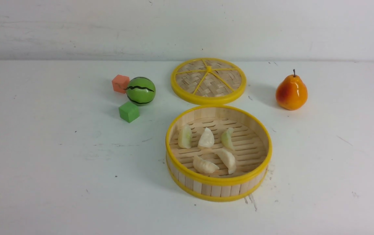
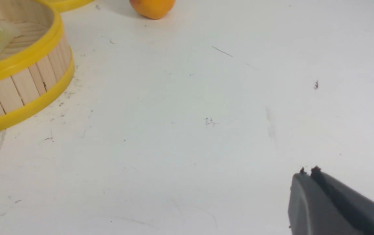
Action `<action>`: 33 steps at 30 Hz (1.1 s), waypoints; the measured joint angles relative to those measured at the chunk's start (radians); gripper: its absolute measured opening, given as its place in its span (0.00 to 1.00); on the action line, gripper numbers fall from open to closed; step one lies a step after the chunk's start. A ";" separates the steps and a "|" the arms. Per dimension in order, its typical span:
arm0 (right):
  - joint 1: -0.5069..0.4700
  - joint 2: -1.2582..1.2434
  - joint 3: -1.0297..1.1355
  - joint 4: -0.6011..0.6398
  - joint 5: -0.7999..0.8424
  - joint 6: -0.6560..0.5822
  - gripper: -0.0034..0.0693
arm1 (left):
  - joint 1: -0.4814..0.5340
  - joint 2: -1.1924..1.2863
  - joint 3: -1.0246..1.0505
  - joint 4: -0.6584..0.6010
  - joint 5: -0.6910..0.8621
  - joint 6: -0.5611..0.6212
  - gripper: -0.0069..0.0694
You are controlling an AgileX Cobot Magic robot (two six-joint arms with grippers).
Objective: Put the dumplings into the steamer on the white table.
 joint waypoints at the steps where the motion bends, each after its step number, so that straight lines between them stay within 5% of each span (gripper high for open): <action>1: 0.000 0.000 0.000 0.000 0.001 0.000 0.03 | 0.000 0.000 0.000 0.000 0.000 0.000 0.33; 33: 0.000 0.000 0.000 0.006 0.003 0.001 0.08 | 0.000 0.000 0.010 0.000 -0.004 0.000 0.38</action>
